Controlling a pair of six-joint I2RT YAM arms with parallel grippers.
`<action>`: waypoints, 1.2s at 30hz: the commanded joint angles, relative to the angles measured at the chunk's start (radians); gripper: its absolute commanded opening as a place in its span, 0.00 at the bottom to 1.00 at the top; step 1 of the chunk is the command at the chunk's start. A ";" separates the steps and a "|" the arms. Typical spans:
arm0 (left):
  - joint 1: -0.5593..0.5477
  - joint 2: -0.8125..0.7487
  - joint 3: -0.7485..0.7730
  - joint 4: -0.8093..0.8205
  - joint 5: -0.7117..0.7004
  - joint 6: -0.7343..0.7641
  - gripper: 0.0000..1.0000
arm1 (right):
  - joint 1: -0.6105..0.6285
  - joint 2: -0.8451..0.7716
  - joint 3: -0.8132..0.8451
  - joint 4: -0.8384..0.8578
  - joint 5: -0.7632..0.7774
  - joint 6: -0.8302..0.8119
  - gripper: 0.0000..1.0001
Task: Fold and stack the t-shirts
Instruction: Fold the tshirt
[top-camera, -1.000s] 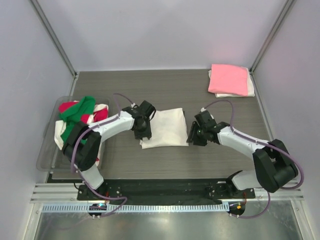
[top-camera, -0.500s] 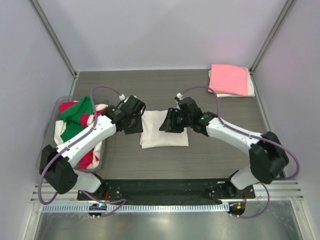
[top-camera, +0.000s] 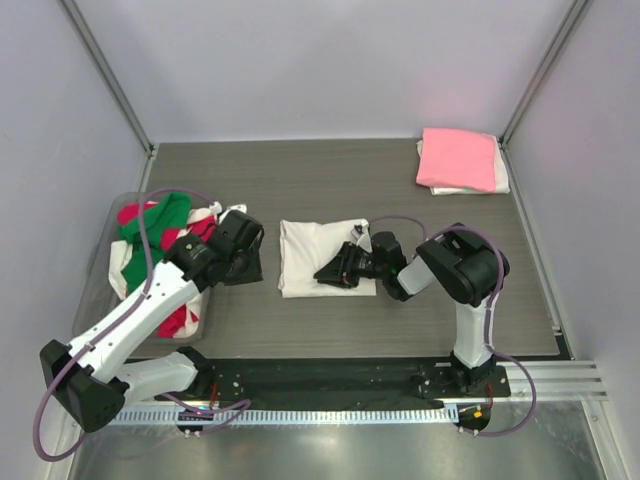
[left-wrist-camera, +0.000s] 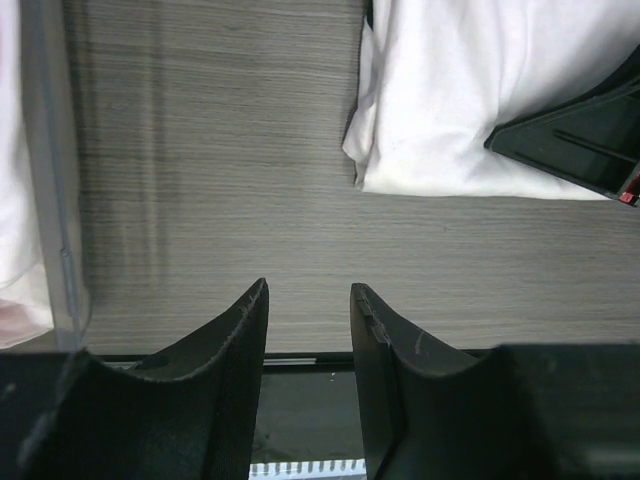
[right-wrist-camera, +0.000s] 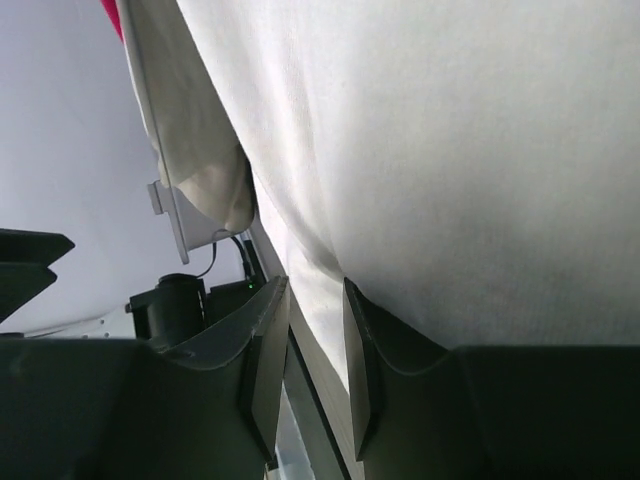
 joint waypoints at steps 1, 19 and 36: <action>-0.002 -0.034 0.000 -0.040 -0.052 0.023 0.40 | 0.027 0.078 -0.079 0.062 0.032 0.052 0.35; -0.002 -0.330 -0.084 0.004 -0.048 0.122 0.44 | 0.029 -0.679 0.275 -1.086 0.625 -0.382 0.76; -0.002 -0.423 -0.154 0.078 -0.109 0.121 0.59 | -0.355 -0.301 0.296 -0.807 0.264 -0.632 0.99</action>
